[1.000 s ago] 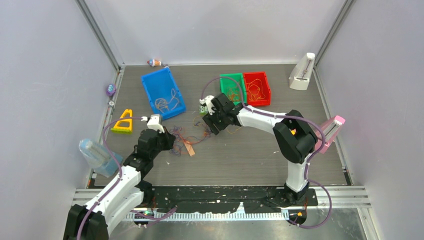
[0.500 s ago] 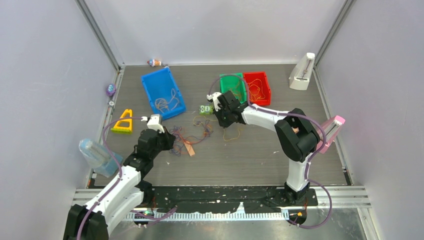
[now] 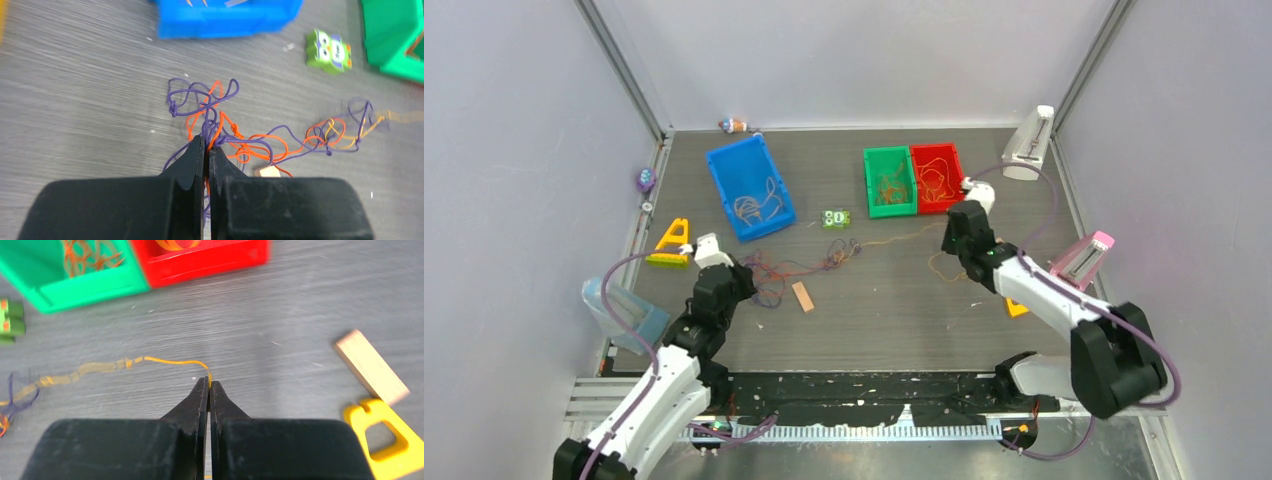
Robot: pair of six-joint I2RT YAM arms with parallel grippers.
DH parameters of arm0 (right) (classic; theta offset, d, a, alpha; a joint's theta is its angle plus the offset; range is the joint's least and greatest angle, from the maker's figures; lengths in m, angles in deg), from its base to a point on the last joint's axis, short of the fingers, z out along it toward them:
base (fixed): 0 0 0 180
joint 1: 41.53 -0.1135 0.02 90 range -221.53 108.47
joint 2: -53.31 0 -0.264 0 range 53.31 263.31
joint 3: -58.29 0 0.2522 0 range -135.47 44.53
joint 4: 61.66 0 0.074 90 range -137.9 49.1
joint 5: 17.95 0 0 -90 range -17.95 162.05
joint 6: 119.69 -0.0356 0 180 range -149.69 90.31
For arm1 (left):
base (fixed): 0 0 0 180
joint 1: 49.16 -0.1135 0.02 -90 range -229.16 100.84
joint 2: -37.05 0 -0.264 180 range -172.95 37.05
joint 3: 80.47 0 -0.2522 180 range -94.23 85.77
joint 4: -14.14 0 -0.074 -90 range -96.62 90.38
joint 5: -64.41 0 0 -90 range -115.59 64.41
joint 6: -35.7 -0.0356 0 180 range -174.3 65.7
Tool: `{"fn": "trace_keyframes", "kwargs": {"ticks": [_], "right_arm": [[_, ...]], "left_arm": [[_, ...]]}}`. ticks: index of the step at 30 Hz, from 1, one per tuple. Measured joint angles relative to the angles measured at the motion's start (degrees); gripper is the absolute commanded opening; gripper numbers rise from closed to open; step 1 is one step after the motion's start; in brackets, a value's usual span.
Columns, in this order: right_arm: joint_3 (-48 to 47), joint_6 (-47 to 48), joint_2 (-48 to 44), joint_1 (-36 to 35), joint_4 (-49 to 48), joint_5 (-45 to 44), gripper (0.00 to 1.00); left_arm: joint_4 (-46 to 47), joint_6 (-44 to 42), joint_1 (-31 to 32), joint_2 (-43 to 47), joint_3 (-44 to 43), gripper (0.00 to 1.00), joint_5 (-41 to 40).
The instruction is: Untangle the cables
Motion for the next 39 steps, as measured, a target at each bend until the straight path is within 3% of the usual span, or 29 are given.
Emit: {"fn": "trace_keyframes", "kwargs": {"ticks": [8, 25, 32, 39], "right_arm": [[12.2, -14.5, -14.6, 3.1, -1.0, -11.5, 0.05], [30.2, -36.6, -42.5, 5.7, 1.1, -26.5, 0.05], [28.4, -32.5, -44.8, 9.2, 4.0, -30.5, 0.05], [18.2, -23.3, -41.1, 18.9, 7.8, -25.6, 0.05]], "left_arm": [[-4.7, 7.7, 0.0, 16.2, 5.0, 0.00, -14.9], [-17.0, 21.7, 0.1, 17.8, 5.6, 0.00, -28.8], [-17.5, 22.2, 0.1, 18.1, 5.6, 0.00, -29.6], [-17.4, 22.0, 0.1, 18.1, 5.6, 0.00, -29.6]]}}
